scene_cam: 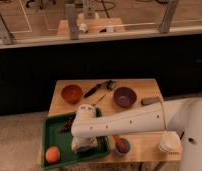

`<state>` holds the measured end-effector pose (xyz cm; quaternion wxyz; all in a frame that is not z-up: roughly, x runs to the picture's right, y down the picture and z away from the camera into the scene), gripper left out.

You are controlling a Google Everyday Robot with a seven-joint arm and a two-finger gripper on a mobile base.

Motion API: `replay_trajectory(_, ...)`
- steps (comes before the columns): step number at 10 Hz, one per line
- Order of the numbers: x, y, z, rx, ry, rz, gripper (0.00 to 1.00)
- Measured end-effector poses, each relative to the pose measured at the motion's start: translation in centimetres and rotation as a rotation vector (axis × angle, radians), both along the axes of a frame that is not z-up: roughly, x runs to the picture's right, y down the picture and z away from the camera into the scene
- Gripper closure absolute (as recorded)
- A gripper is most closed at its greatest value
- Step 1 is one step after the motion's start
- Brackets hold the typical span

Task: Wipe tray with sponge

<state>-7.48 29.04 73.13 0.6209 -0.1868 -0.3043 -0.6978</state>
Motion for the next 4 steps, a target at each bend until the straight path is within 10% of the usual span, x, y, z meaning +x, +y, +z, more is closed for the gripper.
replay_trajectory(4, 0.77, -0.28, 0.36, -0.021, 0.019, 0.018, 1.0)
